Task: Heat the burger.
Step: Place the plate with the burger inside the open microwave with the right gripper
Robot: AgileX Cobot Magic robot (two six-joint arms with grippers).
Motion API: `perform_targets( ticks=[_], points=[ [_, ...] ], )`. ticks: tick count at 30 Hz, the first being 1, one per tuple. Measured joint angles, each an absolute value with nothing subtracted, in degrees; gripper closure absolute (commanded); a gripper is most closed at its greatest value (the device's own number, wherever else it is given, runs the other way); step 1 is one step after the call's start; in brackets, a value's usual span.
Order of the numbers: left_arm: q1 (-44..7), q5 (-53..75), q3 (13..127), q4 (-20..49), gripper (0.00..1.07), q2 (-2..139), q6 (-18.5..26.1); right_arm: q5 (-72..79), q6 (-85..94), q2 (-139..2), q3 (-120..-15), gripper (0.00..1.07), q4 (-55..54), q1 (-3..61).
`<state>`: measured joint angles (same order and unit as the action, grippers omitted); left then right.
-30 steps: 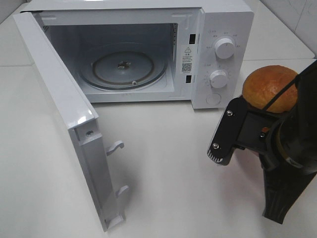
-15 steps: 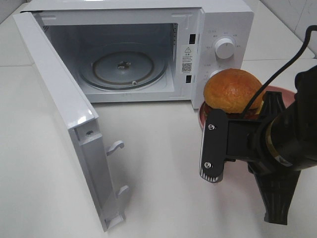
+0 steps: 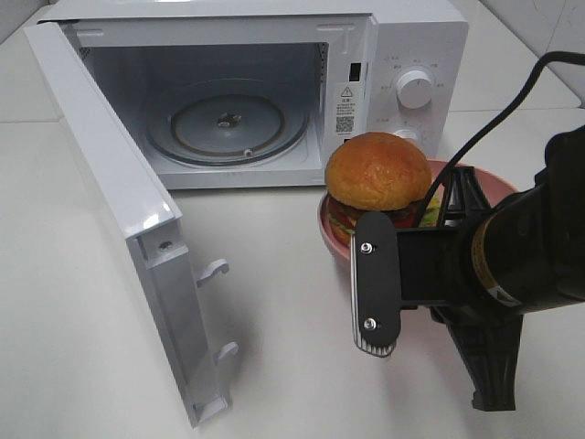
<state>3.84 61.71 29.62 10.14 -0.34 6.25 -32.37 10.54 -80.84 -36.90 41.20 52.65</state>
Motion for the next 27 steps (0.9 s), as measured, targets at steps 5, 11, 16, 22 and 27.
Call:
perform_targets(
  ticks=[5,11,16,22,27],
  points=[
    [3.84,61.71,29.62,10.14,0.25,-0.34,6.25,-28.65,15.01,-80.84,-36.9,1.02,41.48,52.65],
    [3.84,61.71,29.62,10.14,0.25,-0.34,6.25,-21.77,20.45,-80.9,-36.9,1.02,42.11,51.45],
    [3.84,61.71,29.62,10.14,0.25,-0.34,6.25,-18.91,24.92,-80.9,-36.9,1.02,42.4,48.7],
    [3.84,61.71,29.62,10.14,0.25,-0.34,6.25,-14.04,32.2,-80.96,-36.9,1.02,40.62,45.32],
    [3.84,61.71,29.62,10.14,0.25,-0.34,6.25,-10.43,38.85,-80.96,-36.9,1.01,37.24,42.4]
  ],
)
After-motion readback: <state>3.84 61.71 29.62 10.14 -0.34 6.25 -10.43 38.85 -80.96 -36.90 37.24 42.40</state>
